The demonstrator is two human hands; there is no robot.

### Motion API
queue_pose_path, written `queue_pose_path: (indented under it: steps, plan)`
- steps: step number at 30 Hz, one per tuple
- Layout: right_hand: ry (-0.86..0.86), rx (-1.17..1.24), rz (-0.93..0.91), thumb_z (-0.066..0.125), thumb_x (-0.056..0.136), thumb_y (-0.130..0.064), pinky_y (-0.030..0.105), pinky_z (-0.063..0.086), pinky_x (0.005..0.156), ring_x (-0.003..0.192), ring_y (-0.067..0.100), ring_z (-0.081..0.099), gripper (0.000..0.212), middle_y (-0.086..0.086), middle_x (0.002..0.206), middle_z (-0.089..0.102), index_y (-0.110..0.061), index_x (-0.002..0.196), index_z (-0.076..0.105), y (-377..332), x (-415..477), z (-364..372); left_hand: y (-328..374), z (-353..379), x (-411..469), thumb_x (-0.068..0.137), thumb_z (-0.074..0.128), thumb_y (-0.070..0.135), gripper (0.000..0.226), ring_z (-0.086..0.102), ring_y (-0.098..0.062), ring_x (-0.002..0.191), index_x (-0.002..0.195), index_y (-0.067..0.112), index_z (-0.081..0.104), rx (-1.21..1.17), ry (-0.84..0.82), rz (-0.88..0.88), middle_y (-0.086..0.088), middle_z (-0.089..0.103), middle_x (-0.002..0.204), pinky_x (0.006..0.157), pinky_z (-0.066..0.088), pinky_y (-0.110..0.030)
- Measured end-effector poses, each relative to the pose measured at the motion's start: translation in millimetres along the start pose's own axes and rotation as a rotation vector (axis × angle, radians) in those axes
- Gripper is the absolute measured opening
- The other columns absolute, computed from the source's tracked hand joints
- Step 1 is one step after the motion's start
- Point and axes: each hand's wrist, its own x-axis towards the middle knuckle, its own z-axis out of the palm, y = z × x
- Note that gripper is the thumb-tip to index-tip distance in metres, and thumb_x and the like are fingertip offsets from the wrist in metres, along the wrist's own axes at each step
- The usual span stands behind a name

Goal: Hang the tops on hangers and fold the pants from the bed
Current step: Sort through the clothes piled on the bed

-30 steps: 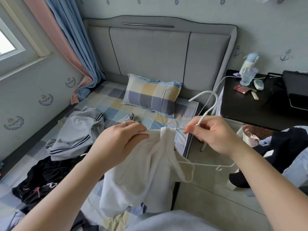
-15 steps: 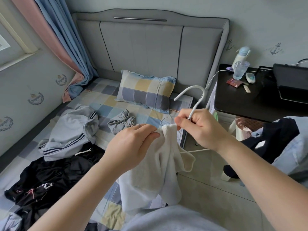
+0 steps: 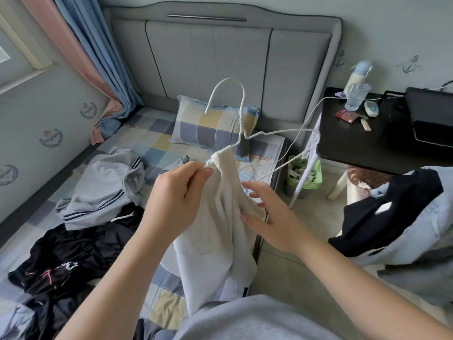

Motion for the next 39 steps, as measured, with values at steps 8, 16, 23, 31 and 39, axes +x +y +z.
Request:
queue_pose_path:
  steps: [8, 16, 23, 31, 39]
  plan:
    - [0.025, 0.154, 0.103, 0.067, 0.094, -0.023, 0.023, 0.041, 0.101, 0.115, 0.001, 0.054, 0.042, -0.014, 0.121, 0.062, -0.03, 0.133, 0.054, -5, 25, 15, -1, 9, -9, 0.099, 0.055, 0.029, 0.023, 0.049, -0.002, 0.058, 0.084, 0.017, 0.068, -0.035, 0.013, -0.095, 0.015, 0.058, 0.067, 0.054, 0.035, -0.012]
    - [0.037, 0.27, 0.075, 0.058, 0.1, -0.024, 0.016, 0.036, 0.068, 0.068, -0.003, 0.049, 0.029, -0.021, 0.071, 0.054, -0.042, 0.076, 0.056, 7, 10, 21, -3, 11, -10, 0.102, 0.056, 0.025, 0.027, 0.042, -0.006, 0.056, 0.081, 0.009, 0.064, -0.023, 0.014, -0.199, 0.01, 0.053, 0.064, 0.053, 0.033, -0.017]
    - [-0.275, 0.015, 0.208, 0.058, 0.095, -0.036, 0.001, 0.037, 0.085, 0.111, -0.028, 0.044, 0.052, -0.056, 0.121, 0.044, -0.078, 0.121, 0.04, 63, 3, 13, -10, 3, -9, 0.101, 0.056, 0.028, 0.032, 0.036, -0.007, 0.053, 0.082, 0.004, 0.063, -0.048, -0.071, -0.201, -0.006, 0.05, 0.066, 0.05, 0.031, -0.017]
    - [-0.159, -0.647, 0.191, 0.056, 0.098, -0.033, 0.044, 0.014, 0.116, 0.112, 0.014, 0.054, 0.016, -0.016, 0.079, 0.049, -0.026, 0.085, 0.052, 115, 2, -13, -30, -11, -13, 0.099, 0.058, 0.031, 0.038, 0.028, -0.005, 0.046, 0.067, 0.012, 0.049, -0.023, -0.198, -0.199, 0.013, 0.031, 0.053, 0.041, 0.021, -0.014]
    - [-0.052, -0.824, 0.185, 0.05, 0.101, -0.031, 0.045, 0.002, 0.113, 0.137, 0.015, 0.038, 0.02, -0.023, 0.113, 0.065, -0.034, 0.095, 0.069, 120, -2, -53, -46, -32, -18, 0.096, 0.061, 0.038, 0.018, 0.036, -0.006, 0.045, 0.084, 0.029, 0.071, 0.046, -0.334, -0.27, -0.012, 0.053, 0.059, 0.041, 0.027, -0.02]
